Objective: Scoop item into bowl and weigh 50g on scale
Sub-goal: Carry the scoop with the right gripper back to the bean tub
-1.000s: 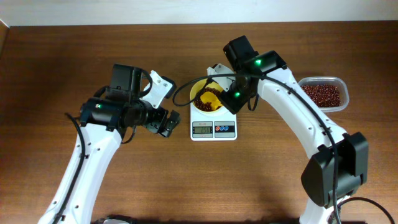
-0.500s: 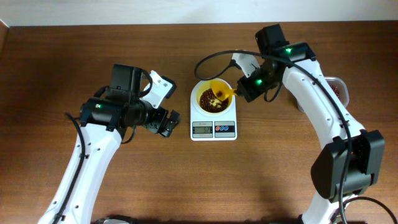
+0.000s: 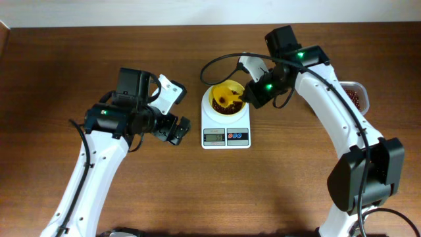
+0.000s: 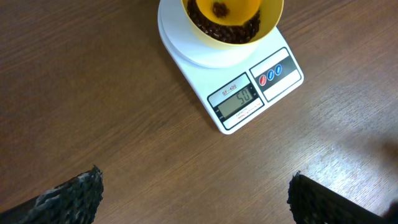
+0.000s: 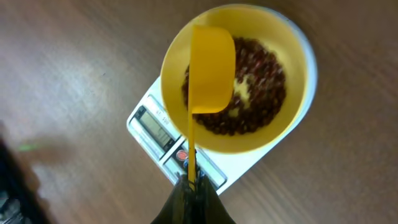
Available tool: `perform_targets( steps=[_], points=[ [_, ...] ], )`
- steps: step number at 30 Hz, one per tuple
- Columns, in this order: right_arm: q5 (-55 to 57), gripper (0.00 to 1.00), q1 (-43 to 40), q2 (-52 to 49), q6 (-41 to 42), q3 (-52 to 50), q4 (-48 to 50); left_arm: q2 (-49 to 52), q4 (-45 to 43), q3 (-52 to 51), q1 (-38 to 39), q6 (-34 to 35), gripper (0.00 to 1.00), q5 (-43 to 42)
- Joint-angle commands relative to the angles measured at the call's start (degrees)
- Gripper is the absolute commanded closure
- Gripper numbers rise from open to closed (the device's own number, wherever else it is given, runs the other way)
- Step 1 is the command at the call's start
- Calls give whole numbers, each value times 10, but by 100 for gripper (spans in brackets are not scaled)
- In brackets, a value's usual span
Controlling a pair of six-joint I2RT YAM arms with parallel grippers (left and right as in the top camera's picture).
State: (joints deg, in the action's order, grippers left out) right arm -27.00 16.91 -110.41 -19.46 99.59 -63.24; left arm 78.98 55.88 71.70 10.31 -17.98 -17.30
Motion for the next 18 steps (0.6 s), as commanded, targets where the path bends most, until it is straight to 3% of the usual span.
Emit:
perform_targets(
  steps=[1, 4, 9, 18],
  points=[
    [-16, 96, -21, 45, 4, 27, -37, 0, -1, 0, -3, 3, 1, 2],
    [-46, 96, -49, 61, 4, 44, -78, 0, -1, 0, -3, 3, 1, 2],
    [-209, 96, -128, 64, 26, 51, -80, 0, -1, 0, -3, 3, 1, 2],
    [-221, 96, -321, 64, 95, 51, -82, 0, -1, 0, -3, 3, 1, 2]
  ],
)
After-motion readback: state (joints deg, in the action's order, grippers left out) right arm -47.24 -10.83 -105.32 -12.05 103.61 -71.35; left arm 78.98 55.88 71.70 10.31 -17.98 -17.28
